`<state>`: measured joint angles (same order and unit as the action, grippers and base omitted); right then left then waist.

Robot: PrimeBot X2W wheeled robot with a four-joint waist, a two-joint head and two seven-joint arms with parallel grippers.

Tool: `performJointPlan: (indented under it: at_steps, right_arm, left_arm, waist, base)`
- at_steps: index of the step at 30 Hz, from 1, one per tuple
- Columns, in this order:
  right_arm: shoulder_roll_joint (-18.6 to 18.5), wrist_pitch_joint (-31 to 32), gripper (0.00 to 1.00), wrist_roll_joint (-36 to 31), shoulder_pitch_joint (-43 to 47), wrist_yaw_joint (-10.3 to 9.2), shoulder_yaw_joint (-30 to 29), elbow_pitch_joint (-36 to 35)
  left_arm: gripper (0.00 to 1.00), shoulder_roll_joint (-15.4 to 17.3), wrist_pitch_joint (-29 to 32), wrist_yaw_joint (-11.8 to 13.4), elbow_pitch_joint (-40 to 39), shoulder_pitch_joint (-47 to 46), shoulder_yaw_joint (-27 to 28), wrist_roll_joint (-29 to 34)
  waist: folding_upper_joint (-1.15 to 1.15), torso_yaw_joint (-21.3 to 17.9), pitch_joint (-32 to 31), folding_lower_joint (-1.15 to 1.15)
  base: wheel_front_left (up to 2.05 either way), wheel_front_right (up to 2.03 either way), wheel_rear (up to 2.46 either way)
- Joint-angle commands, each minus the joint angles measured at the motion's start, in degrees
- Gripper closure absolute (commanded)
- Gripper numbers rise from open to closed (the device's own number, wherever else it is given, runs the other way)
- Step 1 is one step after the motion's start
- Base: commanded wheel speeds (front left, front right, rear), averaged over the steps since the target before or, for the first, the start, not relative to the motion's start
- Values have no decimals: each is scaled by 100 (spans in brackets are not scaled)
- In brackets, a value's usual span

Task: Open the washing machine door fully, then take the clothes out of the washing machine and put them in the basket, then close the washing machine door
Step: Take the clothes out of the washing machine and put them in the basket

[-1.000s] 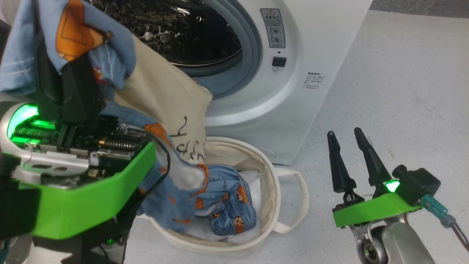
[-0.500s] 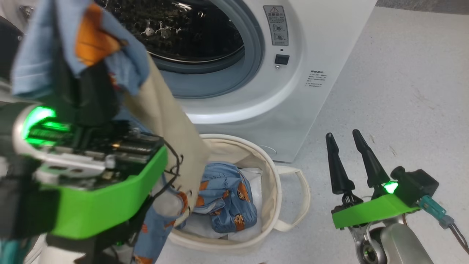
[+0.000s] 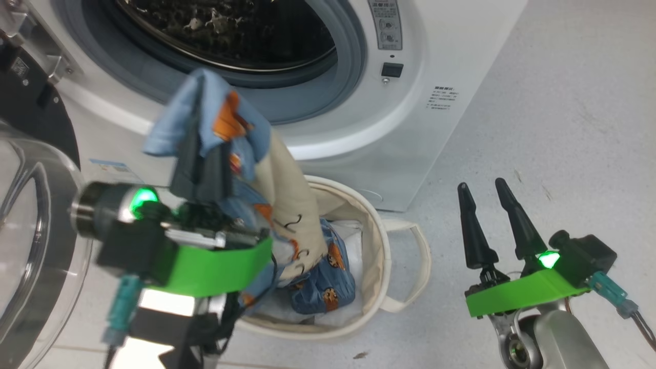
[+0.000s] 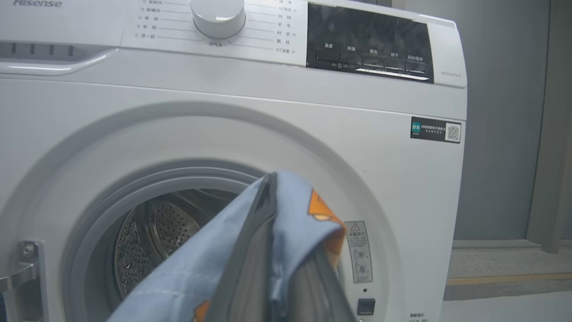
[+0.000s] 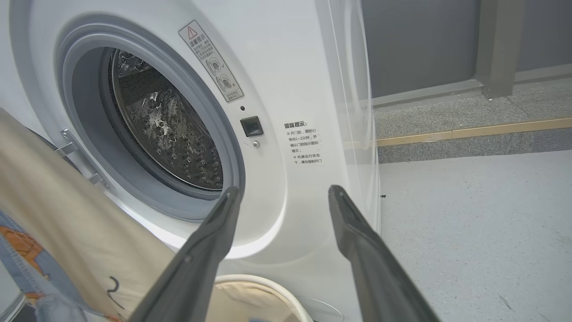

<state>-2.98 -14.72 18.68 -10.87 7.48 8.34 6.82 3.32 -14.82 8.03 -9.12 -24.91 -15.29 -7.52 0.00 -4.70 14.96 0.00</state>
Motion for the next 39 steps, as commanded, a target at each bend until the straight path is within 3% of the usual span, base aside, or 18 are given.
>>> performJointPlan:
  at_steps: [1,12,29,39]
  right_arm:
    - [11,-28,0,16,-137,1,100,-203]
    - [11,-28,0,-58,-318,1,-21,-324]
    - [11,-28,0,-80,-652,1,-35,-483]
    - [11,-28,0,-39,-732,1,-29,-506]
  left_arm:
    - [100,34,-18,-23,-122,-48,118,83]
    - [100,-5,-18,-182,1418,10,-307,277]
    - [100,-41,-18,-223,4465,-978,-344,123]
    - [100,-43,-18,-115,5448,-1401,-595,85]
  waist:
    - [0,-6,46,0]
    - [0,35,534,0]
    - [0,-212,1425,0]
    - [0,-352,1571,0]
  base:
    - [0,0,0]
    - [0,0,0]
    - [0,0,0]
    - [0,0,0]
